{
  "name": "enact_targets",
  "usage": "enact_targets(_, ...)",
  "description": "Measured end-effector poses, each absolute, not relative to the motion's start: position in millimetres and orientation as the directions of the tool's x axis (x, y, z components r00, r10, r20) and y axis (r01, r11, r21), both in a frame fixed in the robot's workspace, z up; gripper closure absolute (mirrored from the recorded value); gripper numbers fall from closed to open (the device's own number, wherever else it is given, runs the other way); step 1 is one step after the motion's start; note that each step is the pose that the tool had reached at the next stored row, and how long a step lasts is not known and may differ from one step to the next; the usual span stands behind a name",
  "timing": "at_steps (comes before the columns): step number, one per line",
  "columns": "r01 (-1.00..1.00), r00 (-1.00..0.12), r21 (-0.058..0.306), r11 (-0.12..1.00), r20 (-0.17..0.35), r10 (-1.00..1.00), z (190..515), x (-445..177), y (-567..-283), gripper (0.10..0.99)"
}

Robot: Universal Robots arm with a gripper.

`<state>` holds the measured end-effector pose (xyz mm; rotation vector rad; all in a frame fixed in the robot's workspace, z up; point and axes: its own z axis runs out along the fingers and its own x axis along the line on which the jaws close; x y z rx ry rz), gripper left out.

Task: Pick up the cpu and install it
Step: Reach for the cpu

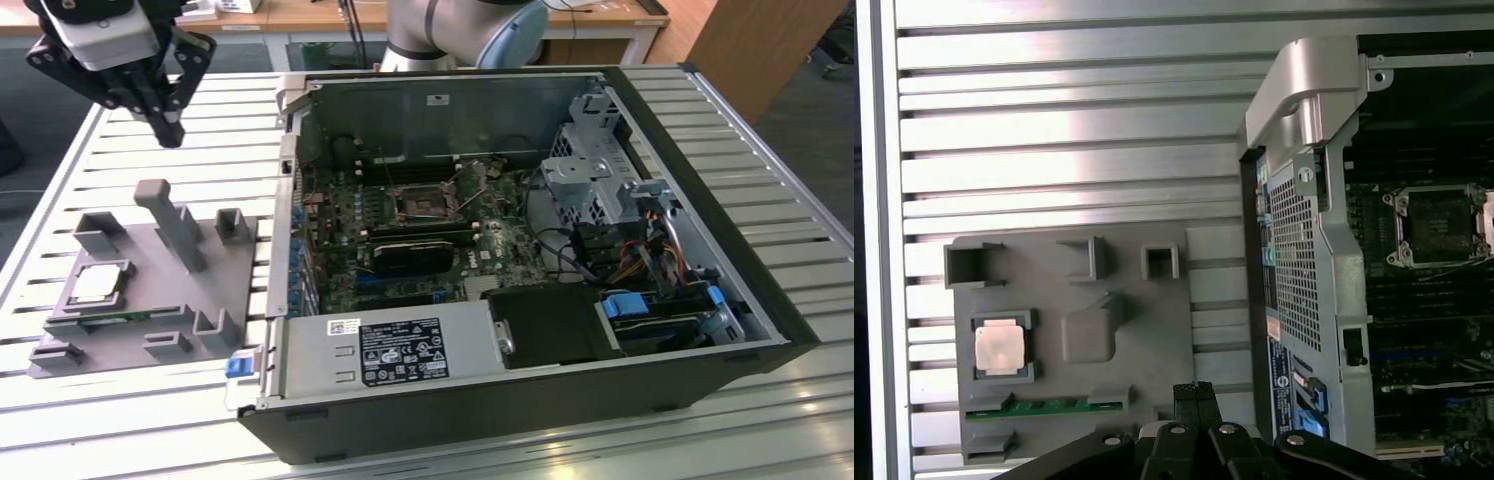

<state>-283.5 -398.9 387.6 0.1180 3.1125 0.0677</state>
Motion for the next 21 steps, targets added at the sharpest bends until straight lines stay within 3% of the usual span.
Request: enact_targets(21,0.075,-0.997,0.044,0.996,-0.024,0.076,387.0,-295.8,-399.5,0.98)
